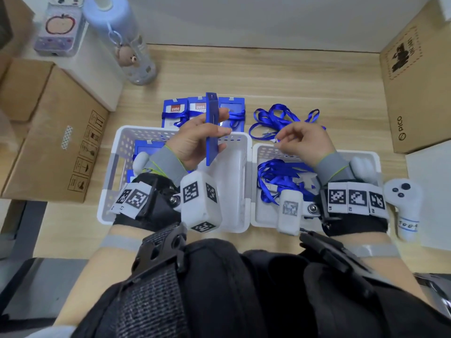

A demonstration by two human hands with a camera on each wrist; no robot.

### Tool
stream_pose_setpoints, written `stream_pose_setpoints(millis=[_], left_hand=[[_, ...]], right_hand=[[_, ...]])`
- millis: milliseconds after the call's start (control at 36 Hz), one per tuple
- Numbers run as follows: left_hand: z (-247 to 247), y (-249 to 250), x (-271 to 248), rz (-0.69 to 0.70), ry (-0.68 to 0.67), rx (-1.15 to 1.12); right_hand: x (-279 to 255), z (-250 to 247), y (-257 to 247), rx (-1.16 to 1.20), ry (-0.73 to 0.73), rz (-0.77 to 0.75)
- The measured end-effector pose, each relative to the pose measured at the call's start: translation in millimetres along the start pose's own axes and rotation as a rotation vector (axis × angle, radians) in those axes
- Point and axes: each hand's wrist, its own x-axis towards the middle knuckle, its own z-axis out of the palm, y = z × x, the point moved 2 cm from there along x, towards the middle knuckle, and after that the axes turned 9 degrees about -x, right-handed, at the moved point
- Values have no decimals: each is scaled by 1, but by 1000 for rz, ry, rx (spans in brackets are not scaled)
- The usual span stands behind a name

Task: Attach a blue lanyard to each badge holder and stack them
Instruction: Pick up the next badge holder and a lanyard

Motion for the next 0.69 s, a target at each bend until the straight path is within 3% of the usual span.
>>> stream_pose_setpoints(millis=[167, 333, 694], left_hand=[[4, -2, -6, 10, -20, 20], [4, -3, -9, 16, -40, 40], [2, -3, -13, 22, -57, 66]], right_hand=[[-19, 15, 8, -264, -244, 62], [-22, 24, 19, -487, -277, 118], [-28, 41, 21, -708, -383, 146]])
